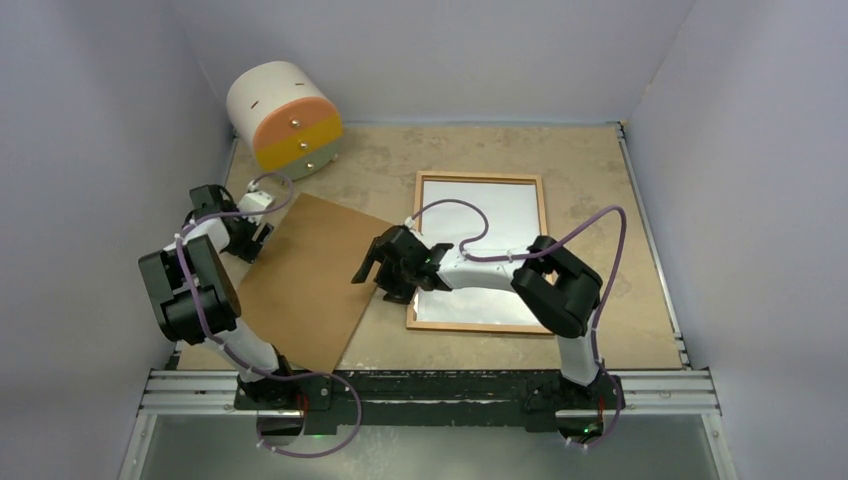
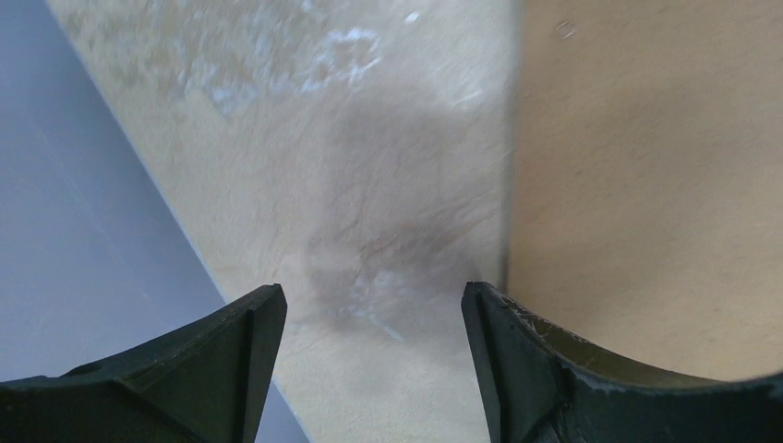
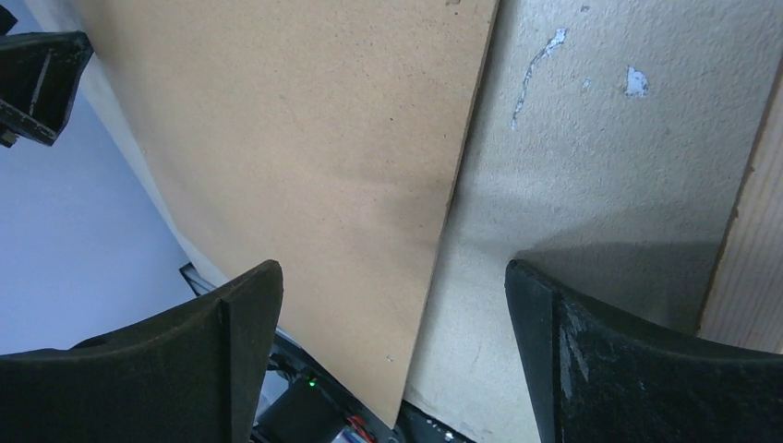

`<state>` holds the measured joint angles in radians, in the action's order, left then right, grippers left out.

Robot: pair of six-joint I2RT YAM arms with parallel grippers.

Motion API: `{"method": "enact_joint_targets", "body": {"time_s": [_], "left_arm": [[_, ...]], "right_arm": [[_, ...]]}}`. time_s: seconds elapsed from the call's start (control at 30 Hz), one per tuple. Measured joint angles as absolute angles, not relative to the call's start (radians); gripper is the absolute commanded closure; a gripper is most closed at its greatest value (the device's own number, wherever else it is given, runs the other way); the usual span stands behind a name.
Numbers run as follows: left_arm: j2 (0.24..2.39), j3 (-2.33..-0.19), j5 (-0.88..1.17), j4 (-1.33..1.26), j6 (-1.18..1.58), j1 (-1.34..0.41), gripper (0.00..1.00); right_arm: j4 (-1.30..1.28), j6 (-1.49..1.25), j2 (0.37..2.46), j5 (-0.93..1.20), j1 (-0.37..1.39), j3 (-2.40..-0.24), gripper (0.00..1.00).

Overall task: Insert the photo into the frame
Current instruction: Turn over the photo frame item at the center of the board.

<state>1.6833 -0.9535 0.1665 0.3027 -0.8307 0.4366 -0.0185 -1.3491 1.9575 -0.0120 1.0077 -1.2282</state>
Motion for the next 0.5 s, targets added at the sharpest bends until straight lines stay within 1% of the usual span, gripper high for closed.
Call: {"method": "enact_joint_targets", "body": {"time_s": [0.2,0.33,0.5], "left_arm": [[1.670,-0.936,0.180,0.303,-0.831,0.355,0.25],[1.673,-0.937,0.190,0.310,-0.833,0.342,0.25],[1.683,-0.945,0.191,0.309,-0.851,0.342,0.25]], "right_arm": [[-0.008,-1.376,1.964,-0.004,1.010,-1.229,0.08],[0.025,-1.401,1.985,0.022,1.010,-1.240,0.08],[0.054,-1.432,1.991,0.047,1.008,-1.237,0.13]]}}
